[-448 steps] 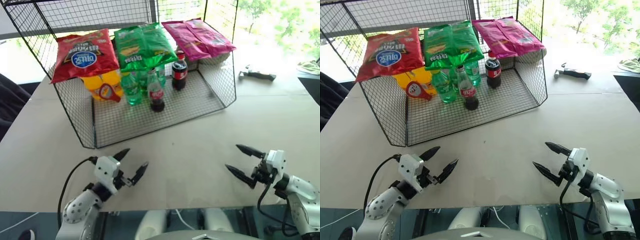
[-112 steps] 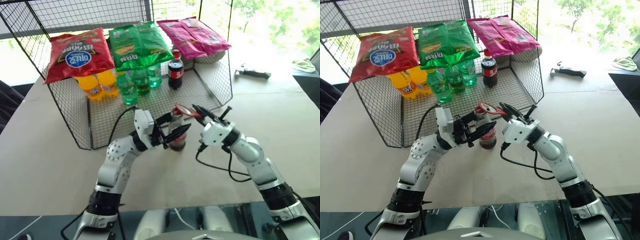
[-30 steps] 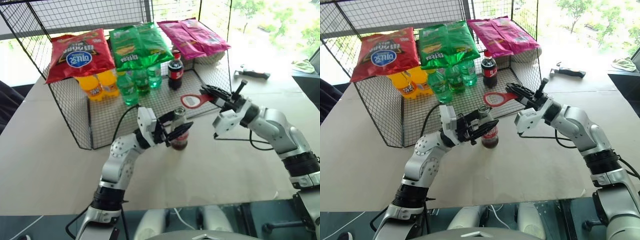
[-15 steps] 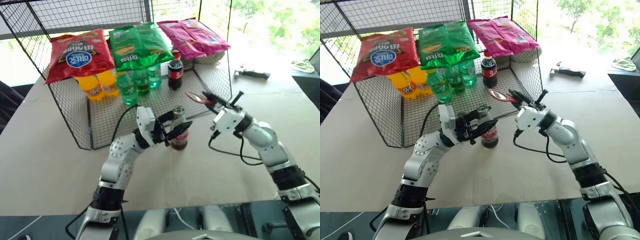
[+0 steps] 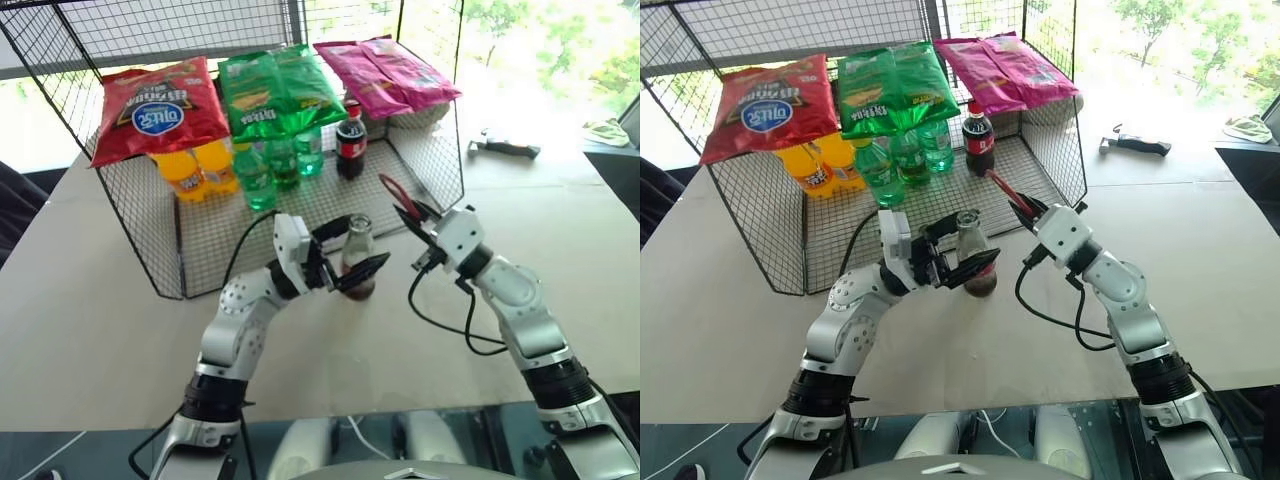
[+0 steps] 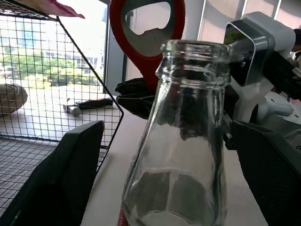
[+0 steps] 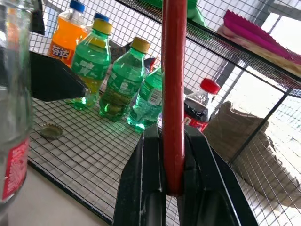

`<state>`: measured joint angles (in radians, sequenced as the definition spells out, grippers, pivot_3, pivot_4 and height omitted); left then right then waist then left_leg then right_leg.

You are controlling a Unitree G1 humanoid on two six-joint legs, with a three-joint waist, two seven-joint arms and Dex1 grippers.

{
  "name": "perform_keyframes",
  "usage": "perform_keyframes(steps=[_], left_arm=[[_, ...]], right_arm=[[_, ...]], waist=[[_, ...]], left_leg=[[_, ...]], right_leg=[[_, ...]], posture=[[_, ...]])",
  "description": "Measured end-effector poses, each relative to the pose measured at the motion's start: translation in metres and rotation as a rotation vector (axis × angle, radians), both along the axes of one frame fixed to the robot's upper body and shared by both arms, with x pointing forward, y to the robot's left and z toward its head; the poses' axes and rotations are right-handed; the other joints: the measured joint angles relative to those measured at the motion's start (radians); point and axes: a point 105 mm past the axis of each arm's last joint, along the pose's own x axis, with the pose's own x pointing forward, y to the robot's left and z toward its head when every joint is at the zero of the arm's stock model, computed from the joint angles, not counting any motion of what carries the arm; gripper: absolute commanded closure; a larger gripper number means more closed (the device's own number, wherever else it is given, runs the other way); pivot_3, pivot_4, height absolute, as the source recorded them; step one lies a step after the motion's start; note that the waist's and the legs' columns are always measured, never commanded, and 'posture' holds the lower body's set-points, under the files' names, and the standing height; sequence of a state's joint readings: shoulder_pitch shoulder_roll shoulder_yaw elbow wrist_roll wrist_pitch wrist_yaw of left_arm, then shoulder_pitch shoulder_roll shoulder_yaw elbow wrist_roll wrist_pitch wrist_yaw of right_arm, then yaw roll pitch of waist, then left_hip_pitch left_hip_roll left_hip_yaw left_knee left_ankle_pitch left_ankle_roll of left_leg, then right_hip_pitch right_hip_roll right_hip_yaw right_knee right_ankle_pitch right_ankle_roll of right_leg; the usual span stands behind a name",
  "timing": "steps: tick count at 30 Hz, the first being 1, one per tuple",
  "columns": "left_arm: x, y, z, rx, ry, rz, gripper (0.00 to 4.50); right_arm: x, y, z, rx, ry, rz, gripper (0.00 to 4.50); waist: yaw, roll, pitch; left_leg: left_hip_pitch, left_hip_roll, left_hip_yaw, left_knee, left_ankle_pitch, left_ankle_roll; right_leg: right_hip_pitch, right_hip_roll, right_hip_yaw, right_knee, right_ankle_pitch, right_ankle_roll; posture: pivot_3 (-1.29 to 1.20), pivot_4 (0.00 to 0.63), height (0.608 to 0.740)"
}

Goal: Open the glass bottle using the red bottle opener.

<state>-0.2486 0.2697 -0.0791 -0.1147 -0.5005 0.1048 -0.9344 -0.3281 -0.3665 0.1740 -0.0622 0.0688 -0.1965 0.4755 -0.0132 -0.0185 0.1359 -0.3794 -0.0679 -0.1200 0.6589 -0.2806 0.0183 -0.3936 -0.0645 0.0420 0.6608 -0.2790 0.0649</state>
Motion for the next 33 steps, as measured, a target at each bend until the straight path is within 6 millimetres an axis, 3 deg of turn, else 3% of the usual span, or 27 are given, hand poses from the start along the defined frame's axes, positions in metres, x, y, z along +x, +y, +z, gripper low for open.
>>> perform_keyframes(steps=[6,11,16,20,27,33], left_arm=[[-0.017,0.012,-0.009,0.066,0.017,-0.026,0.06],[-0.024,0.027,-0.016,0.095,0.046,-0.001,0.06],[-0.03,0.029,-0.022,0.101,0.071,0.006,0.06],[-0.037,0.038,-0.032,0.12,0.111,0.042,0.0],[-0.054,0.071,-0.052,0.153,0.215,0.213,0.0],[-0.075,0.122,-0.087,0.255,0.414,0.516,0.0]], right_arm=[[0.0,-0.015,-0.03,0.184,0.34,-0.032,4.5],[-0.015,-0.022,-0.068,0.282,0.692,-0.029,4.5],[-0.03,-0.021,-0.079,0.281,0.857,-0.003,4.5],[-0.045,-0.026,-0.096,0.269,0.99,-0.01,2.93],[-0.059,-0.031,-0.092,0.255,1.021,0.023,0.02],[-0.072,-0.076,-0.094,0.176,0.991,-0.044,0.02]], waist=[[0.001,0.001,0.0],[0.003,0.001,0.001],[0.002,0.001,0.001],[0.002,0.001,0.001],[0.009,0.001,0.0],[0.033,-0.001,-0.001]], left_leg=[[0.0,0.001,0.0,-0.002,0.0,0.0],[0.0,0.0,0.0,-0.002,0.0,0.0],[0.0,0.0,0.0,-0.003,0.0,0.001],[0.0,0.0,0.0,-0.005,0.0,0.001],[0.001,0.0,-0.001,-0.006,-0.003,0.004],[0.001,0.0,-0.003,-0.005,-0.003,0.005]], right_leg=[[0.0,-0.004,0.0,-0.001,0.0,0.0],[0.0,-0.004,0.0,-0.001,0.0,0.0],[0.0,-0.004,-0.001,-0.002,0.0,-0.001],[0.0,-0.005,0.0,-0.003,0.0,-0.001],[0.001,-0.006,0.0,-0.004,0.0,-0.001],[0.004,-0.006,-0.001,-0.006,0.001,0.0]], posture=[[0.0,0.15,0.74],[0.0,0.15,0.74],[0.0,0.15,0.74],[0.0,0.15,0.74],[0.0,0.15,0.74],[0.0,0.15,0.74]])
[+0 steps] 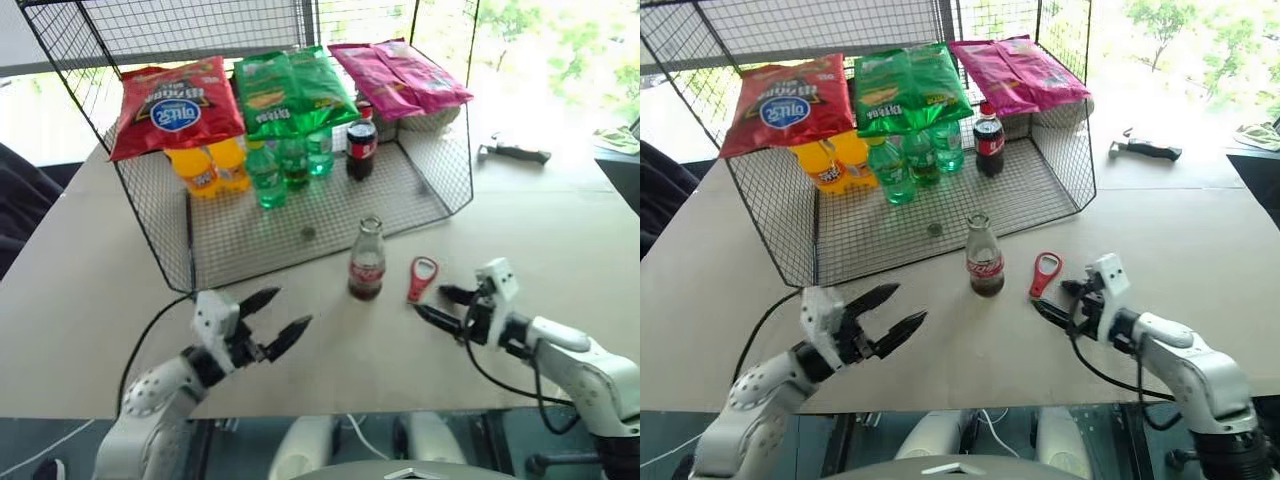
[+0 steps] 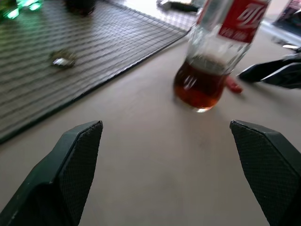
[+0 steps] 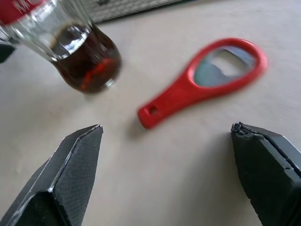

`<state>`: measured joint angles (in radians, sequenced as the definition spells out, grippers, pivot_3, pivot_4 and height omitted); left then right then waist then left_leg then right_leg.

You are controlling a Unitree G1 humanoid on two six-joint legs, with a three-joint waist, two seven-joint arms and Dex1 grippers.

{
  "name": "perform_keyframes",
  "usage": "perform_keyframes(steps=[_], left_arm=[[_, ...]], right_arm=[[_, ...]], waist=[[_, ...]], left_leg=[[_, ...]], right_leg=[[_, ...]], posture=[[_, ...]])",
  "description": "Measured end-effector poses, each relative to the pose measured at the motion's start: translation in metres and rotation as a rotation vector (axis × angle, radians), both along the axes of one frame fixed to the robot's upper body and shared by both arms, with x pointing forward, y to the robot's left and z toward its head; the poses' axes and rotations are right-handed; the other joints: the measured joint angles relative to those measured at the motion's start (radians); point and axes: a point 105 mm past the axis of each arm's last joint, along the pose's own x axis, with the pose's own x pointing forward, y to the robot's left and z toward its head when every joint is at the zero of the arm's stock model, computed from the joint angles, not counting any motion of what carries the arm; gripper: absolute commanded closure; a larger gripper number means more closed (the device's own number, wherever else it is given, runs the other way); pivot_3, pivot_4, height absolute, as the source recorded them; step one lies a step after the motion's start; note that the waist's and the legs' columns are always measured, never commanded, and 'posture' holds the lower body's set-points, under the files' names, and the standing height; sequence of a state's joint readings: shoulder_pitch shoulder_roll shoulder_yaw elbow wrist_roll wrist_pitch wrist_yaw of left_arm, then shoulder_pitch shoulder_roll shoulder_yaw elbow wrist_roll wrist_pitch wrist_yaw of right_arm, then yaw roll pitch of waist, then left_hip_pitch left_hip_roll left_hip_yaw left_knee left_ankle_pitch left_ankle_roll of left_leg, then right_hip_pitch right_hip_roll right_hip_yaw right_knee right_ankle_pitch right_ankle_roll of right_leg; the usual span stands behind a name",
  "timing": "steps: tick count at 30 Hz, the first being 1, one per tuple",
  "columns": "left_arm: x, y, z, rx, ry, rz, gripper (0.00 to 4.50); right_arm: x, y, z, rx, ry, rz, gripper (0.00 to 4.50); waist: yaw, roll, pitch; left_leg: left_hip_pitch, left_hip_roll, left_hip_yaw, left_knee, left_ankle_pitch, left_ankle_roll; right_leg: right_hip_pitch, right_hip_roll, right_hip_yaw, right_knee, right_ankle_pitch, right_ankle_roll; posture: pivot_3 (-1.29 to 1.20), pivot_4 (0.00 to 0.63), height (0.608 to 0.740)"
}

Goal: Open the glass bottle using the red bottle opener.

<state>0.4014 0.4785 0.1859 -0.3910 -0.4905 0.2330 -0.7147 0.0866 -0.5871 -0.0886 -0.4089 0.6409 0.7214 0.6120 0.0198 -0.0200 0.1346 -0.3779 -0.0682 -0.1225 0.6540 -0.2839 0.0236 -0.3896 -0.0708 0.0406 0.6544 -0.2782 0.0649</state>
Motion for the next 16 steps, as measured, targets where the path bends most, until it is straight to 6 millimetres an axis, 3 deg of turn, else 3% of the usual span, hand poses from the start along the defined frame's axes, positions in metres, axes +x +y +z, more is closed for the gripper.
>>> perform_keyframes(steps=[7,12,16], left_arm=[[-0.025,0.019,-0.01,0.156,0.018,0.102,0.0],[-0.026,0.018,-0.008,0.187,-0.014,0.093,0.0],[-0.025,0.014,-0.007,0.171,-0.019,0.079,0.0]], right_arm=[[-0.014,-0.044,-0.008,-0.11,-0.191,0.052,0.02],[-0.018,-0.044,0.003,-0.138,-0.399,0.142,0.02],[-0.024,-0.044,0.001,-0.137,-0.431,0.135,0.02]], waist=[[-0.009,0.004,0.002],[-0.008,0.004,0.002],[-0.005,0.005,0.003]], left_leg=[[0.003,0.001,0.002,-0.001,0.0,0.0],[0.003,0.002,0.001,-0.001,0.0,0.0],[0.003,0.002,0.0,-0.001,-0.001,0.001]], right_leg=[[0.004,0.001,0.0,-0.003,0.0,0.0],[0.005,0.001,0.0,-0.003,0.0,0.0],[0.005,0.0,0.0,-0.006,0.0,0.0]], posture=[[0.0,0.15,0.74],[0.0,0.15,0.74],[0.0,0.15,0.74]])
